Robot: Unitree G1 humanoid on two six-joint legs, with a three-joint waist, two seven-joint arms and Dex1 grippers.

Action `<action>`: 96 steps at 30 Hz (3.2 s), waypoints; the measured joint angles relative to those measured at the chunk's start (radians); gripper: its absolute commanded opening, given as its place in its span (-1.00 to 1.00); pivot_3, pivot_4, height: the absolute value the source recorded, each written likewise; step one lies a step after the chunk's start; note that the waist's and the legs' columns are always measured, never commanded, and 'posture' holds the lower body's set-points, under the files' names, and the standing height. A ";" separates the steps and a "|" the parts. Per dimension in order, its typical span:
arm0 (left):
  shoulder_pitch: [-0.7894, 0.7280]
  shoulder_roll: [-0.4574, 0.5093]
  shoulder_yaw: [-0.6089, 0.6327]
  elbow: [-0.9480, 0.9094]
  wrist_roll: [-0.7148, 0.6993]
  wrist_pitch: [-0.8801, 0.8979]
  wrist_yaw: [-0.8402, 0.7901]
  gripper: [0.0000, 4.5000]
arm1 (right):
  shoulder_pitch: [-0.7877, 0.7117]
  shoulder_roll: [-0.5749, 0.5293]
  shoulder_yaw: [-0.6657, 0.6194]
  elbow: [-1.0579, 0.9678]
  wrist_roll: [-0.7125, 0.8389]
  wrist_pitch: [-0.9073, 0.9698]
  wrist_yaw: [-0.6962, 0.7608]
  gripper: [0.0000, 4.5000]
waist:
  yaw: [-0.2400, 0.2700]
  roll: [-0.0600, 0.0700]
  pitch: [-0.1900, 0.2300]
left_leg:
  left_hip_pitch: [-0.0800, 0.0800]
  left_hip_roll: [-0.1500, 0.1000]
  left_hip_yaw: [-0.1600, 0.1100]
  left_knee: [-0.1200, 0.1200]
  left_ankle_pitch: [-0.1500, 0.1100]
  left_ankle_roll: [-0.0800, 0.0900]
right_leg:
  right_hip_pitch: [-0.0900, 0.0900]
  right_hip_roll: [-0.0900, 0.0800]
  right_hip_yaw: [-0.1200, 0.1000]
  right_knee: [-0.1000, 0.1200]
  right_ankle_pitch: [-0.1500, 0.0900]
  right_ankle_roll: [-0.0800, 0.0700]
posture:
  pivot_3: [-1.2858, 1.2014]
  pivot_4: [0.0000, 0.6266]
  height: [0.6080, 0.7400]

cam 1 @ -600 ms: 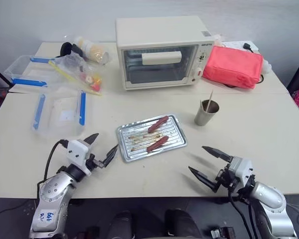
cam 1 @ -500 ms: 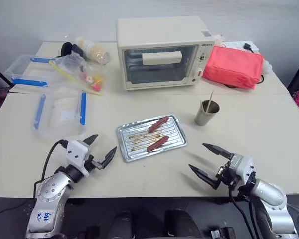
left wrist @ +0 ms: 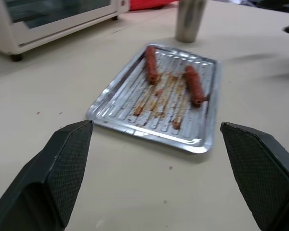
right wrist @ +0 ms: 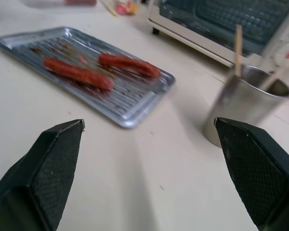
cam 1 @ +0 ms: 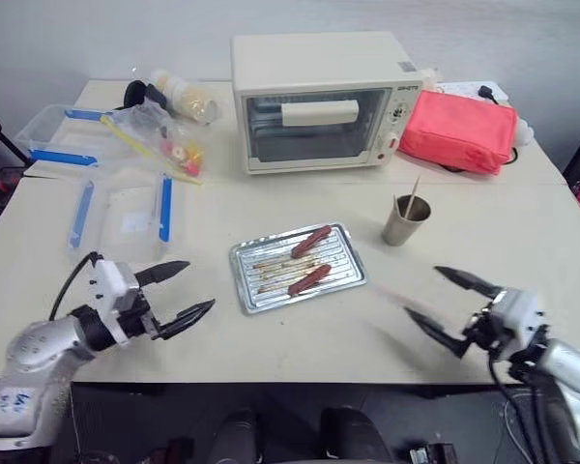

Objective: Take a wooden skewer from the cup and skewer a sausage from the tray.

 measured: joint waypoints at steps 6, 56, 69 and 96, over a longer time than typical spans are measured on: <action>-0.089 -0.043 -0.062 0.029 -0.010 -0.029 -0.078 0.99 | -0.001 -0.106 -0.128 0.165 0.004 -0.026 0.074 1.00 | -0.005 0.000 0.000 | 0.004 0.000 0.002 -0.001 0.000 0.000 | 0.003 0.001 -0.001 0.000 0.000 0.000 | 0.03 -0.52 1.00; -0.121 -0.205 -0.141 0.011 0.047 -0.054 0.099 1.00 | -1.466 -0.068 0.824 0.691 -0.596 0.574 0.447 -1.00 | -0.029 0.004 0.001 | -0.005 0.001 0.002 0.003 0.002 -0.001 | -0.006 0.001 -0.006 0.008 0.000 0.000 | 0.03 -0.52 1.00; -0.177 -0.219 -0.144 0.028 0.023 -0.040 0.085 1.00 | -1.659 -0.121 0.671 0.694 -0.506 0.675 0.534 -1.00 | -0.029 0.005 0.002 | -0.006 0.001 0.002 0.002 0.001 -0.001 | -0.007 0.001 -0.006 0.007 0.000 0.000 | 0.03 -0.52 1.00; -0.473 -0.616 -0.293 0.171 0.097 -0.234 0.213 1.00 | -1.312 0.156 0.269 0.175 0.178 1.363 0.168 -1.00 | -0.014 0.004 0.002 | -0.007 -0.001 0.001 0.004 0.002 0.000 | -0.007 0.003 -0.007 0.010 0.000 0.000 | 0.03 -0.52 1.00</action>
